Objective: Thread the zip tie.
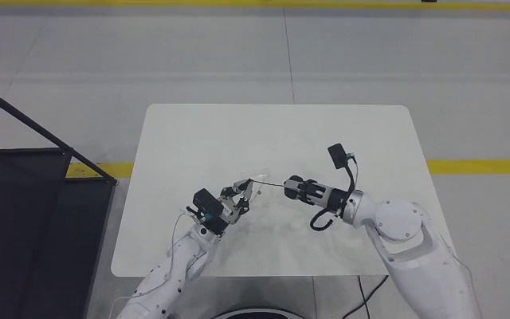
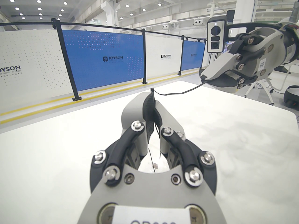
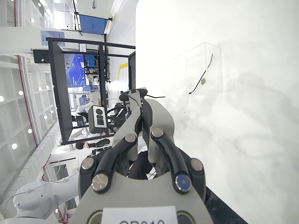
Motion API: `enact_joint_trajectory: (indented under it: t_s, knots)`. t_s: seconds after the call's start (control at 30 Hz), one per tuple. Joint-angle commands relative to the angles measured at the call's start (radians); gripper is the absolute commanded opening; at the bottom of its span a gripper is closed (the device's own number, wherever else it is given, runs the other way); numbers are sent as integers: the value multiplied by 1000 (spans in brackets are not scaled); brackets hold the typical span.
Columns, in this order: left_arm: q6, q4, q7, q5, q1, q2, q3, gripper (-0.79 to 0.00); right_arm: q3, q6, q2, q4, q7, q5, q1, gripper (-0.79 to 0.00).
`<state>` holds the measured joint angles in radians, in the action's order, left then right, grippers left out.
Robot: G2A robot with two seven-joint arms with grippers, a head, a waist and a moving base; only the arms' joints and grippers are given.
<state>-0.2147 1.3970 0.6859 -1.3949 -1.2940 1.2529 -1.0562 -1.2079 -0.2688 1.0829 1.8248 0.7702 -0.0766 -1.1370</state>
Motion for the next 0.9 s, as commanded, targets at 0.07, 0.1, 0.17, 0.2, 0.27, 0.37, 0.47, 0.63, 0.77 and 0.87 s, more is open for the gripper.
enact_joint_trajectory:
  t_s: [0.07,0.1,0.17,0.2,0.27,0.37,0.47,0.63,0.77,0.87]
  knots:
    - [0,0,0,0,0,0,0,-785,-4,10,0,-1,-4,-13,-3,-785]
    - [0,0,0,0,0,0,0,-785,-5,13,0,-1,-3,-16,-4,-785]
    - [0,0,0,0,0,0,0,-785,-6,19,1,-1,-3,-26,-5,-785]
    - [0,0,0,0,0,0,0,-785,-8,22,1,-2,-3,-31,-6,-785]
    - [0,0,0,0,0,0,0,-785,-9,31,1,-4,3,-41,-6,-785]
    - [0,0,0,0,0,0,0,-785,-11,41,1,-9,5,-49,-6,-785]
    - [0,0,0,0,0,0,0,-785,-13,51,2,-10,-3,-61,-8,-785]
    - [0,0,0,0,0,0,0,-785,-13,65,3,-8,-17,-74,-13,-785]
    - [0,0,0,0,0,0,0,-785,-9,77,5,-7,-29,-88,-17,-785]
    - [0,0,0,0,0,0,0,-785,-4,86,7,-10,-38,-102,-16,-785]
